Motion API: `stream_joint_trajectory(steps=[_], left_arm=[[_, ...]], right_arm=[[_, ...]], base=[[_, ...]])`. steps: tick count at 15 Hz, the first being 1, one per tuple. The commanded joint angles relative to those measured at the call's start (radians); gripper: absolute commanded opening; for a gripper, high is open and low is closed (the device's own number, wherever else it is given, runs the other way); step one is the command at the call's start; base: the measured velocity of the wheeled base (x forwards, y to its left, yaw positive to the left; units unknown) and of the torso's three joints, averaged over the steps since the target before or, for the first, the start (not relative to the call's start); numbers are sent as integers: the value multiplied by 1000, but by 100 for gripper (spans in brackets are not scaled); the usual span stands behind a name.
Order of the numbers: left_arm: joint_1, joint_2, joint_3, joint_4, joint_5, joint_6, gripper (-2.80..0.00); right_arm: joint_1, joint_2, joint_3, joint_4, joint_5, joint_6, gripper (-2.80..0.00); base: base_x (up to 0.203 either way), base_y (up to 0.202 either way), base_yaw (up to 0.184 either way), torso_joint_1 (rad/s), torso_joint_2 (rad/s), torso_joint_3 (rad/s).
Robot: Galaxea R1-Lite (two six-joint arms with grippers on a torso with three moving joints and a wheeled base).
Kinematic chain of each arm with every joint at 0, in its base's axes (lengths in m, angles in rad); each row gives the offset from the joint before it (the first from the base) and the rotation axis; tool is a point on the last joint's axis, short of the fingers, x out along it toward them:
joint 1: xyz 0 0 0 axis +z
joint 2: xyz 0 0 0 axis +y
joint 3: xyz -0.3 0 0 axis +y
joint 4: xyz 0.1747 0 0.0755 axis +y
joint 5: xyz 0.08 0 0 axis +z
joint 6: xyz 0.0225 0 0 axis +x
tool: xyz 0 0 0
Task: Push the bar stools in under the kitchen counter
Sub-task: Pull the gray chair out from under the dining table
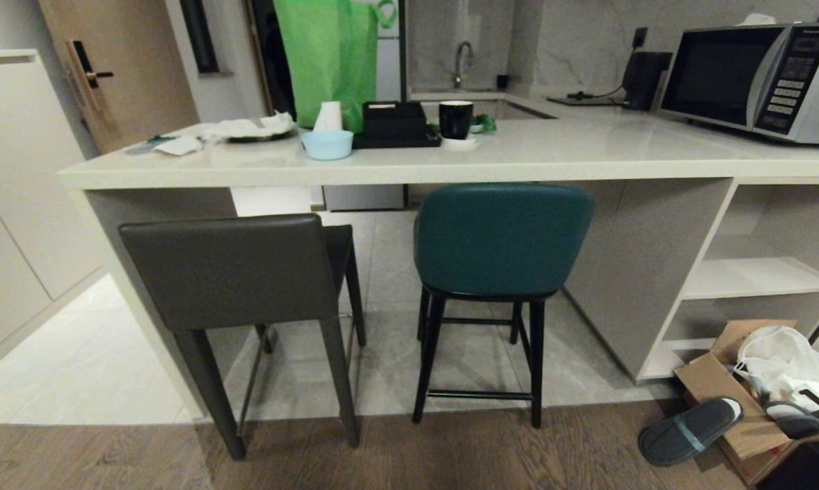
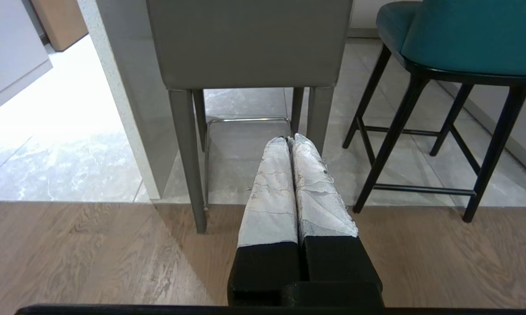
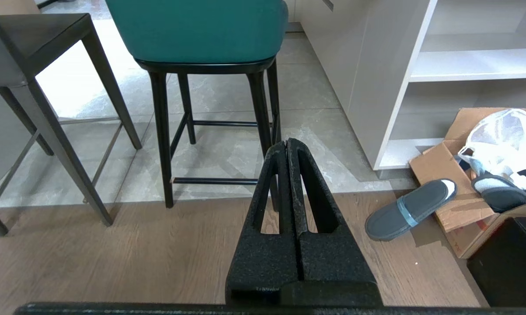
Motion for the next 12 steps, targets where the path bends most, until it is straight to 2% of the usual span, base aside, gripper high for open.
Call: stream_joint_trajectory(steps=[1,12], left_arm=[[1,0,4,-1,0,0,-280],[1,1,4,-1,0,-2,-280]], right_arm=[[0,1,0,0,0,0,-280],[0,0,0,0,0,1,-280]], base=[[0,0,0,0,0,0],[0,0,0,0,0,0]])
